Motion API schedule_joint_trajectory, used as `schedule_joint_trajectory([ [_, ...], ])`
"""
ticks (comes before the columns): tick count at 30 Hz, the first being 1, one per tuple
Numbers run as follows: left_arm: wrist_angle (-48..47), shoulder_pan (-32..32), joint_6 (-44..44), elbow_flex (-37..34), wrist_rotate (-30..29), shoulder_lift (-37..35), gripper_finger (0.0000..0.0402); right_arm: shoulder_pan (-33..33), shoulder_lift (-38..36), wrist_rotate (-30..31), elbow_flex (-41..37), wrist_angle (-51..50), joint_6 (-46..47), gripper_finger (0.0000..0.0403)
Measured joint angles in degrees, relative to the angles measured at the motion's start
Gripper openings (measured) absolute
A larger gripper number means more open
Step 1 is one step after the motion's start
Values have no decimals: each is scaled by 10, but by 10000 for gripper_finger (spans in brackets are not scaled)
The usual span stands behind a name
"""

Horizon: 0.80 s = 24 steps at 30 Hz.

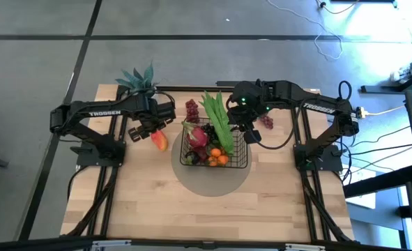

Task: Build produce basket
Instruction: Put the red mango into the black wire basket

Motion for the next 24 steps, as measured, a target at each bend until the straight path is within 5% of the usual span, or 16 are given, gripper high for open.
schedule_joint_trajectory([
  [11, 8, -1, -6, 0, -15, 2, 322, 0, 0, 0, 0, 0, 0, 106],
  [24, 128, -11, -34, -104, -16, 34, 338, 0, 0, 0, 0, 7, 0, 106],
])
